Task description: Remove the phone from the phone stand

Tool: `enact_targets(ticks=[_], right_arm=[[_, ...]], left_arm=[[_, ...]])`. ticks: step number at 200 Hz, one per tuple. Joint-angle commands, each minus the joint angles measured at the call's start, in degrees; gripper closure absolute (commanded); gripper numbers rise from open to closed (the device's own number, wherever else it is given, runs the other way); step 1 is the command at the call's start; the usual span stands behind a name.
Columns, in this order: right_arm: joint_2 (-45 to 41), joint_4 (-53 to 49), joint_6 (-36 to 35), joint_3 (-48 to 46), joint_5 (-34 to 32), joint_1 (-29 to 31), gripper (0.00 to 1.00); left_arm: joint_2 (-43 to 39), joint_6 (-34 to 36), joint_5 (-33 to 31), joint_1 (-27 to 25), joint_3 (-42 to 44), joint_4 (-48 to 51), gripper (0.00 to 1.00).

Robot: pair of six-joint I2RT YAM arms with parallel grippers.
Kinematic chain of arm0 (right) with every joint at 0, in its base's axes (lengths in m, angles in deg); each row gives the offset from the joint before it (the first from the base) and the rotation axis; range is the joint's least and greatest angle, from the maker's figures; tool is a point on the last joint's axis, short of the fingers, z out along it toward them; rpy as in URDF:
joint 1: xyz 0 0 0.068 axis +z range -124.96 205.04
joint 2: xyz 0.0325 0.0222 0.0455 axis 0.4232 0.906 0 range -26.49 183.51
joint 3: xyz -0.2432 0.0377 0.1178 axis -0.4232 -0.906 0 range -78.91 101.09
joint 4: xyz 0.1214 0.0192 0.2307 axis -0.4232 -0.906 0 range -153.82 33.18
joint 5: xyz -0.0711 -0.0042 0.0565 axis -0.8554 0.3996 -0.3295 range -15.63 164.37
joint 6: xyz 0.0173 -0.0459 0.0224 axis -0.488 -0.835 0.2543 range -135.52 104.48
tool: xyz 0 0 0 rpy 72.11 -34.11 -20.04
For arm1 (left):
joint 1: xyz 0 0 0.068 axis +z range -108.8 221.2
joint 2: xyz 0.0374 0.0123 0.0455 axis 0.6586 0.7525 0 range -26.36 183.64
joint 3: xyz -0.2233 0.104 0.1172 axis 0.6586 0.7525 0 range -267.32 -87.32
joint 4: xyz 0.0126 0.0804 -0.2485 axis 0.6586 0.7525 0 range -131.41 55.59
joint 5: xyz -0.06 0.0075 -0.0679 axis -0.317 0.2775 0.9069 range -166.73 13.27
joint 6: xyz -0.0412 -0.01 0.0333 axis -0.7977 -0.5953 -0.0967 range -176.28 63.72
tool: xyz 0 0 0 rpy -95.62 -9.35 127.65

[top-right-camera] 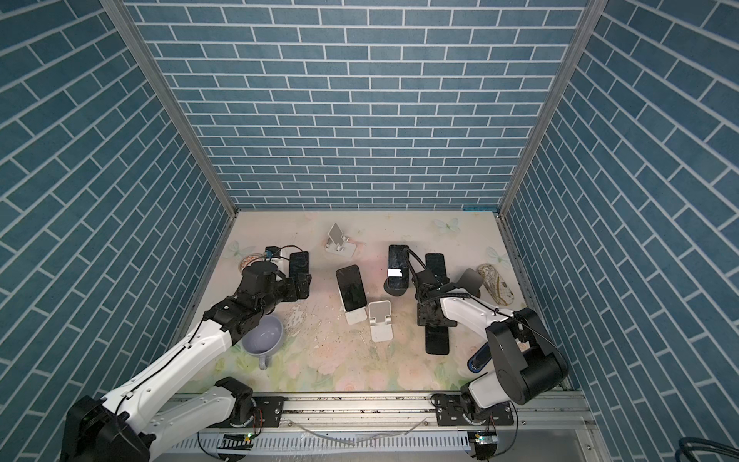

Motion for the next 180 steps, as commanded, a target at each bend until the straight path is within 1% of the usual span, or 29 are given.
enact_targets(ticks=[1,77,100,142,180], right_arm=[[2.52,0.97,-1.14,1.2,0.52,-0.38,0.59],[5.72,1.45,-1.34,2.51,0.56,-1.08,0.54],[6.3,0.91,-1.25,2.92,0.25,-1.16,0.53],[5.83,-0.19,-0.03,2.77,-1.48,-1.44,0.52],[5.65,-0.56,0.15,2.88,-1.12,-2.11,0.51]], left_arm=[[-0.74,0.49,-1.07,0.38,-0.38,-0.04,0.0],[-0.43,1.14,-2.01,0.47,-0.91,0.41,0.0],[-1.28,0.94,-1.86,0.48,-0.18,-1.14,0.0],[-2.87,1.11,-1.15,0.47,0.24,-3.7,0.0],[-2.66,1.12,-0.76,0.47,0.24,-3.87,0.0]])
